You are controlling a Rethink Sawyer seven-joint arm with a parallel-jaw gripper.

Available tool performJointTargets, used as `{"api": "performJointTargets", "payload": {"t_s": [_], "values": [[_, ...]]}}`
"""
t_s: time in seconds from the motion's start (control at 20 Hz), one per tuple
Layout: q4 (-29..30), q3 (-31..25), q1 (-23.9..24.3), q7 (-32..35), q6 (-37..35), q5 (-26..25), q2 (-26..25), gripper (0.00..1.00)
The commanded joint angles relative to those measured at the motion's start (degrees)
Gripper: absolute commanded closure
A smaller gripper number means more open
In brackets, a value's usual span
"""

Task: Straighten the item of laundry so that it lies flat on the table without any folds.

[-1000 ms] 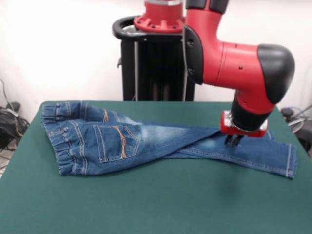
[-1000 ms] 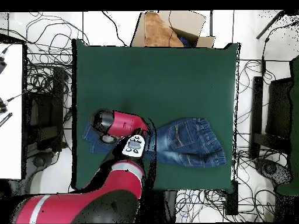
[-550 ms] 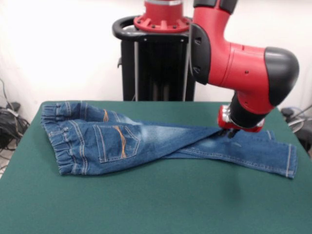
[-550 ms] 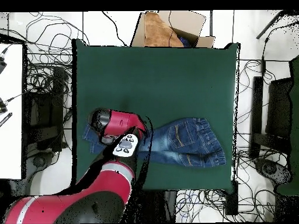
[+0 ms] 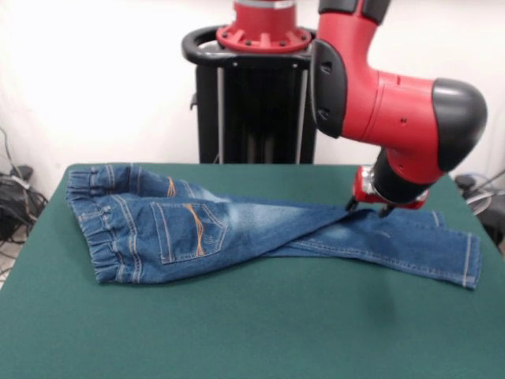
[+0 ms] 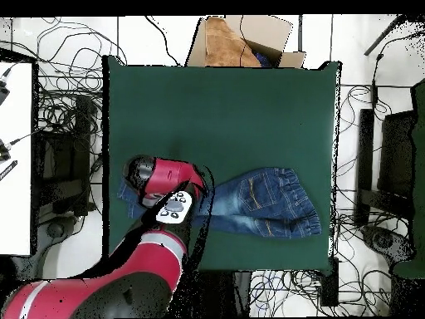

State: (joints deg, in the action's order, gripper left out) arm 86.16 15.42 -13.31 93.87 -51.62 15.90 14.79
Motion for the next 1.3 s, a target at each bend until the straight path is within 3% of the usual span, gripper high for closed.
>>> {"api": "performJointTargets", "payload": {"t_s": [0.05,0.45,0.9,1.3], "values": [[-2.8,0.1,-0.4,18.0,-4.4,0.9,-1.9,0.0],[-0.4,4.2,-2.3,21.0,-2.3,-0.1,-2.7,0.0],[-2.1,7.6,-3.8,23.8,-3.5,0.3,-4.7,0.0],[0.6,1.5,0.0,23.0,4.5,5.5,-4.5,0.0]]}}
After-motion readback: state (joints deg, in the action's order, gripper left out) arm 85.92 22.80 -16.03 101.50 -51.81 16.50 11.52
